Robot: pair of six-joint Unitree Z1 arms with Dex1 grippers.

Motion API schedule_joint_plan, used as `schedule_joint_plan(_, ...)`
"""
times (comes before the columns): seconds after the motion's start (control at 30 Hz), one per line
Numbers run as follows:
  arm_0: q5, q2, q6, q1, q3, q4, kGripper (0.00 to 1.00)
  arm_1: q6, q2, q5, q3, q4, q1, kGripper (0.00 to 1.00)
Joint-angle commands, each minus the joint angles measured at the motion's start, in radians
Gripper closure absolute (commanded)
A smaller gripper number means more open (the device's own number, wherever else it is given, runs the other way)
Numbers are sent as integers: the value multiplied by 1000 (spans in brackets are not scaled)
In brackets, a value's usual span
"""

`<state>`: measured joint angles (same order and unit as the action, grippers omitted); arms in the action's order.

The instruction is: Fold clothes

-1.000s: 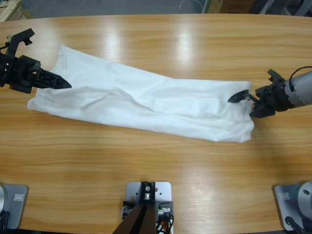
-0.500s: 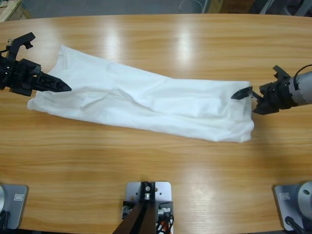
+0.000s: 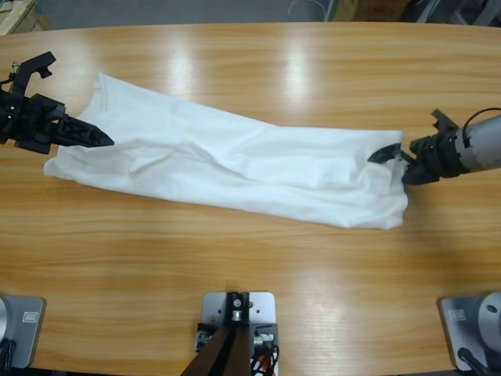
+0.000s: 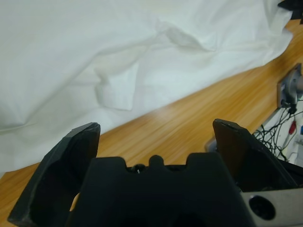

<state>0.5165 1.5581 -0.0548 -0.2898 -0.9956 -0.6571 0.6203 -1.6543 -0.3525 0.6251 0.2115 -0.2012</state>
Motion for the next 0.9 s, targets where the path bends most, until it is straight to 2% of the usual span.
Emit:
schedule_joint_plan(0.03,14,10,8,14,29,10,73,63,-102,-22,-80,-45,-110,280)
schedule_joint_plan(0.07,14,9,7,15,29,10,73,65,-102,-22,-82,-47,-113,280)
schedule_joint_plan(0.1,14,8,7,15,29,10,72,66,-98,-22,-83,-47,-115,334)
schedule_joint_plan(0.17,14,8,8,15,29,10,73,67,-88,-22,-86,-48,-114,587)
schedule_joint_plan(0.23,14,9,9,15,29,10,73,67,-82,-21,-94,-58,-114,905)
schedule_joint_plan(0.3,14,8,7,15,29,10,73,68,-74,-20,-102,-72,-114,1000)
schedule_joint_plan(0.43,14,-6,6,15,32,8,73,64,-13,-26,-163,-173,-114,1000)
schedule_joint_plan(0.63,16,-12,3,15,35,8,73,3,-16,-79,-139,-164,-114,1000)
schedule_joint_plan(0.73,15,-9,4,15,34,10,73,-67,16,-77,-72,-49,-89,1000)
schedule_joint_plan(0.9,16,-9,3,15,35,9,71,-223,40,-74,97,173,18,1000)
